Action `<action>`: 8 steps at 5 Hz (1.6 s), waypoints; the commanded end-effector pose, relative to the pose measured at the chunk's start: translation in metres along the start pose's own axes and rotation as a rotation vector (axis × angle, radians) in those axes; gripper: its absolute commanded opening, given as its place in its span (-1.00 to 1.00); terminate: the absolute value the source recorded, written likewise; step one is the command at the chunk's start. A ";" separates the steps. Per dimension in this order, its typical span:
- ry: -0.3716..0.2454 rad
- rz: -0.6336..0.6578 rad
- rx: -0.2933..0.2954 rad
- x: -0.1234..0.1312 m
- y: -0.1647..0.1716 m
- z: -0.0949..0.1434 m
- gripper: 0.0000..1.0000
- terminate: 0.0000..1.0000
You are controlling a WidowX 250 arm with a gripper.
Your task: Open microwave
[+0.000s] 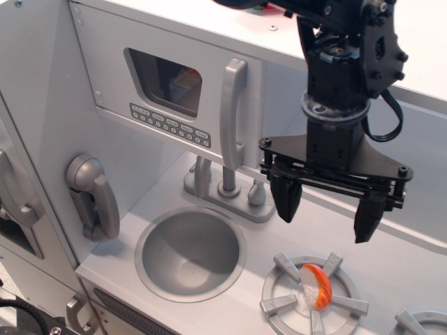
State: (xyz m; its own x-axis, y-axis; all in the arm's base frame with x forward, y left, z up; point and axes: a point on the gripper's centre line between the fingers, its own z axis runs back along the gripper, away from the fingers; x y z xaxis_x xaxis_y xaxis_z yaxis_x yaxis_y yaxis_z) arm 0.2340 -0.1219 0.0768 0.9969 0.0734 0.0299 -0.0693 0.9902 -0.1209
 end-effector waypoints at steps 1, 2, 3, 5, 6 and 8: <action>0.000 0.000 0.000 0.000 0.000 0.000 1.00 -1.00; -0.090 -0.050 -0.011 0.011 0.030 0.025 1.00 -1.00; -0.139 -0.051 -0.019 0.022 0.052 0.049 1.00 -1.00; -0.284 -0.062 -0.007 0.049 0.090 0.069 1.00 -1.00; -0.337 -0.041 0.037 0.057 0.098 0.069 1.00 -1.00; -0.373 -0.026 0.070 0.068 0.103 0.066 1.00 -1.00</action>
State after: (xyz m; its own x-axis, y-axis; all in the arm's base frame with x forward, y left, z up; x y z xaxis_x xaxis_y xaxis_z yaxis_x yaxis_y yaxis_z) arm 0.2865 -0.0068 0.1165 0.9338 0.0797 0.3488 -0.0690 0.9967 -0.0433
